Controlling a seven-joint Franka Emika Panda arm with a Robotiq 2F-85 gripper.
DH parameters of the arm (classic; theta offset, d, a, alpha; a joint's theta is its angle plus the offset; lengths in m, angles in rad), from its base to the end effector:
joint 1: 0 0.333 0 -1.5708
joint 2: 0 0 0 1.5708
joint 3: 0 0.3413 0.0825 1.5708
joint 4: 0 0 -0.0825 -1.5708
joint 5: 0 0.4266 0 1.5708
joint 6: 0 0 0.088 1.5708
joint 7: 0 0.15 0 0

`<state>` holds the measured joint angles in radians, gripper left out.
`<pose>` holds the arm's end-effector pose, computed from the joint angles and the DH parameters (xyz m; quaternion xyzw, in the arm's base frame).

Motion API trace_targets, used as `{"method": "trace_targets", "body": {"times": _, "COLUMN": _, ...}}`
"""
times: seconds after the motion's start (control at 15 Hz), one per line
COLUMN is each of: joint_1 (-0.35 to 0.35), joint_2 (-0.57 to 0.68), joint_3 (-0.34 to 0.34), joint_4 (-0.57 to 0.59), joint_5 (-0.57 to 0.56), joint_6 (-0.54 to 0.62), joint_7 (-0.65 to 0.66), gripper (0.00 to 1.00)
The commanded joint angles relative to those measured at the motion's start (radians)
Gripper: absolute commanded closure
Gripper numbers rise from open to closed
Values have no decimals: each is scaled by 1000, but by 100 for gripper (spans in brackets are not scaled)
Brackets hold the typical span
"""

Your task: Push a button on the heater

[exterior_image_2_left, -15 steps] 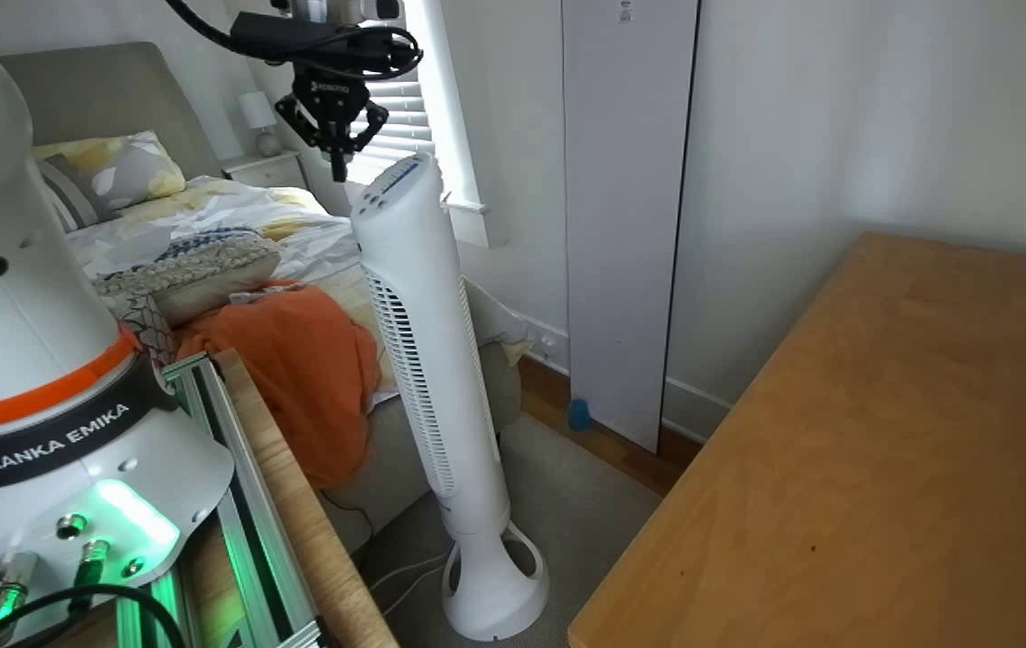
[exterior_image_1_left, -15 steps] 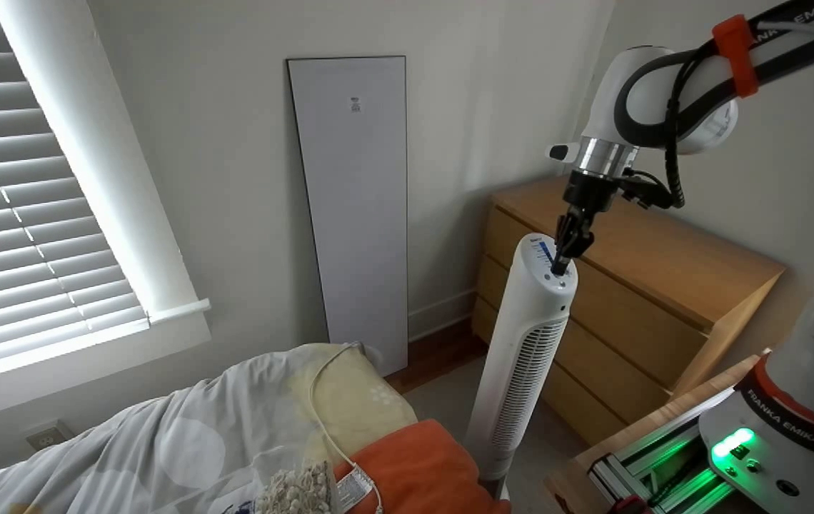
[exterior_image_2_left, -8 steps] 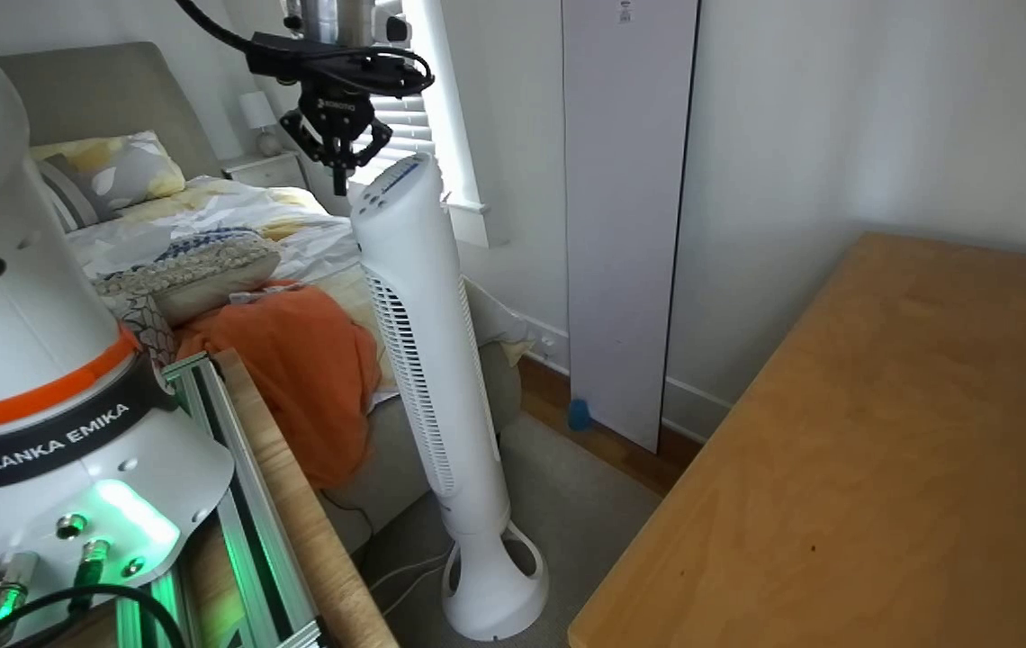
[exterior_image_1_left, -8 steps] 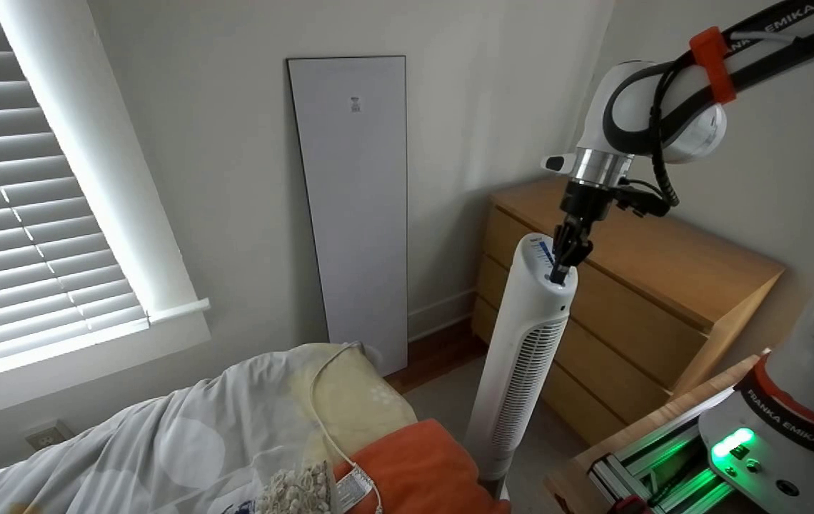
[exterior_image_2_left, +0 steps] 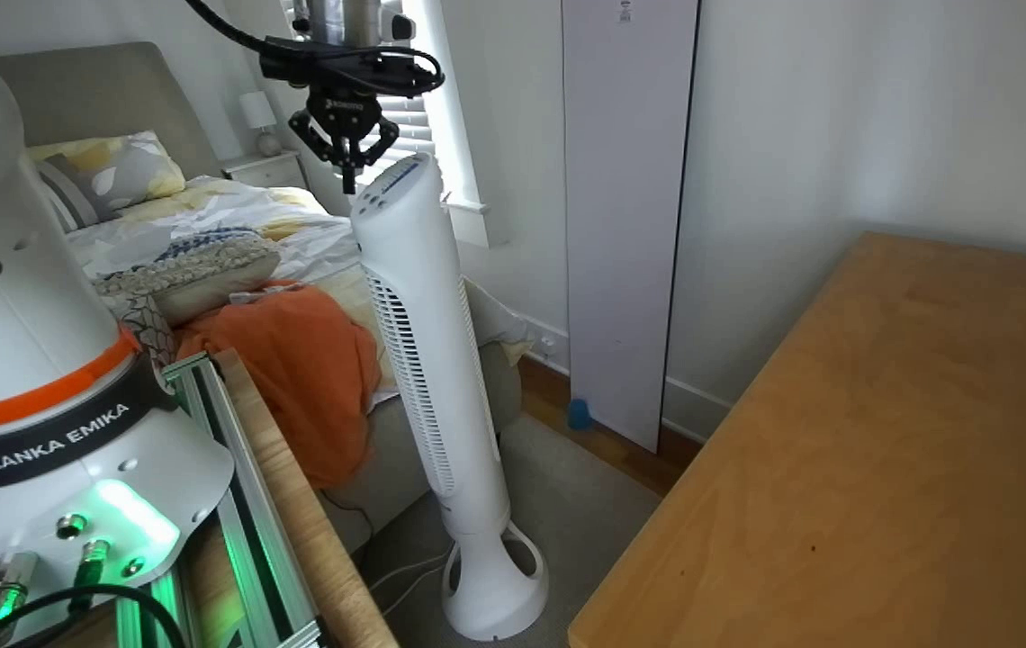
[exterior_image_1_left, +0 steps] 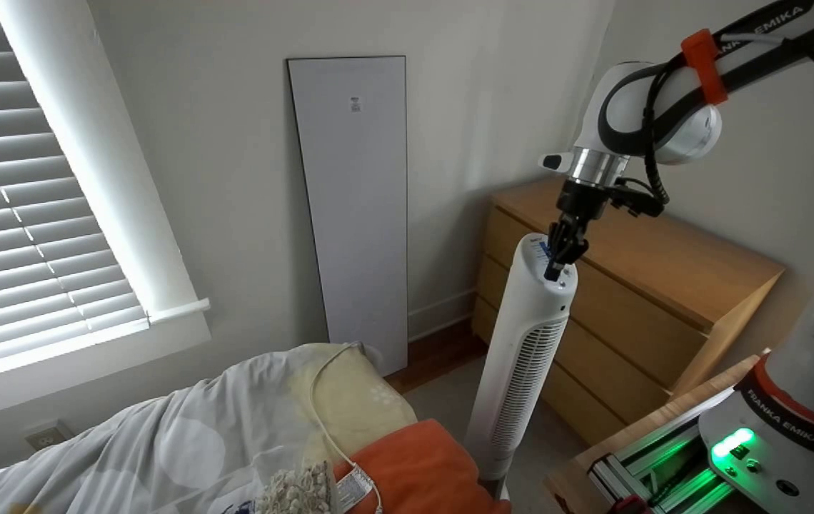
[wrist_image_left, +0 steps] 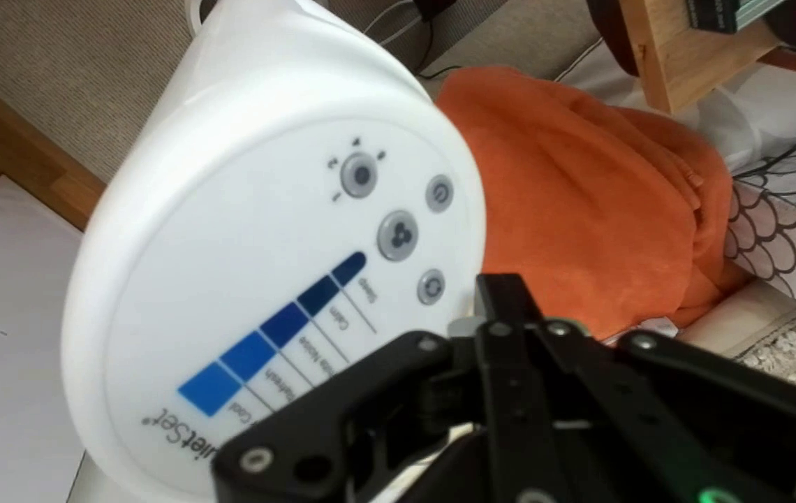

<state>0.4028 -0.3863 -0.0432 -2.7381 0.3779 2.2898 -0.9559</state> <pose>0.3573 0.1581 0.2863 -0.8533 -0.4997 -0.0122 0.1483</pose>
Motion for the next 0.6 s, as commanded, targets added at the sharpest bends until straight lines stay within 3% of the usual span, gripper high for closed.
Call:
{"method": "trace_targets", "body": {"times": 0.0, "joint_1": -20, "joint_2": 18, "joint_3": 26, "joint_4": 3, "joint_5": 23, "joint_6": 34, "joint_7": -35, "gripper": 100}}
{"method": "trace_targets", "body": {"times": 0.53, "joint_1": -34, "joint_2": 42, "joint_3": 38, "joint_4": 6, "joint_5": 15, "joint_6": 46, "joint_7": -38, "gripper": 100}}
